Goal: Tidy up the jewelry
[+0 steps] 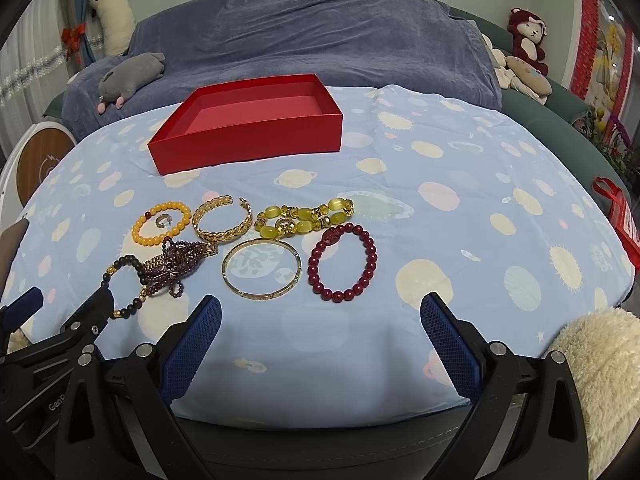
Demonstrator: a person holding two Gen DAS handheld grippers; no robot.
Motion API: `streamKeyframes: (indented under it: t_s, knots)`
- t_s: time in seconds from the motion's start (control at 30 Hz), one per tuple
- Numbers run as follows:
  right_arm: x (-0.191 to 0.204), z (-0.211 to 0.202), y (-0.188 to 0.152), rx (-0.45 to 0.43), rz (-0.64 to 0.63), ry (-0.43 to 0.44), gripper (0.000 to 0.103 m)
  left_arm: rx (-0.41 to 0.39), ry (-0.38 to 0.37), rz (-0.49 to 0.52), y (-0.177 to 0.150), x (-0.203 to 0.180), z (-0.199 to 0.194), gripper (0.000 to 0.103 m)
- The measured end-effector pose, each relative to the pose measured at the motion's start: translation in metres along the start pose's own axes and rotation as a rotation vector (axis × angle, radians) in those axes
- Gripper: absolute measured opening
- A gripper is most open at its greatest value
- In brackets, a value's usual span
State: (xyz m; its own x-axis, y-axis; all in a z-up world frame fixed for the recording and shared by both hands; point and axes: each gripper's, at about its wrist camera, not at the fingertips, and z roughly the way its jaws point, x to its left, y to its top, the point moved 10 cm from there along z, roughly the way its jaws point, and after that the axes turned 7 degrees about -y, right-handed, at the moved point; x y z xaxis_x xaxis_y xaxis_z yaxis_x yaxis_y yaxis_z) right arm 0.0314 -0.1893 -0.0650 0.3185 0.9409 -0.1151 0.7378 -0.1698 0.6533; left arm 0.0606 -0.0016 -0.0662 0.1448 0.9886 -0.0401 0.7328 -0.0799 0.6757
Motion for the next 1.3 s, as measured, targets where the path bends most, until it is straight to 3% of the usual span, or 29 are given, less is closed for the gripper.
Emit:
streamKeyframes:
  t_s: [1.3]
  knots:
    - [-0.0011,0.0001,-0.0026,-0.002,-0.002,0.000,0.096,0.010,-0.014,-0.006,-0.0014,-0.0016,0.0019,0.095]
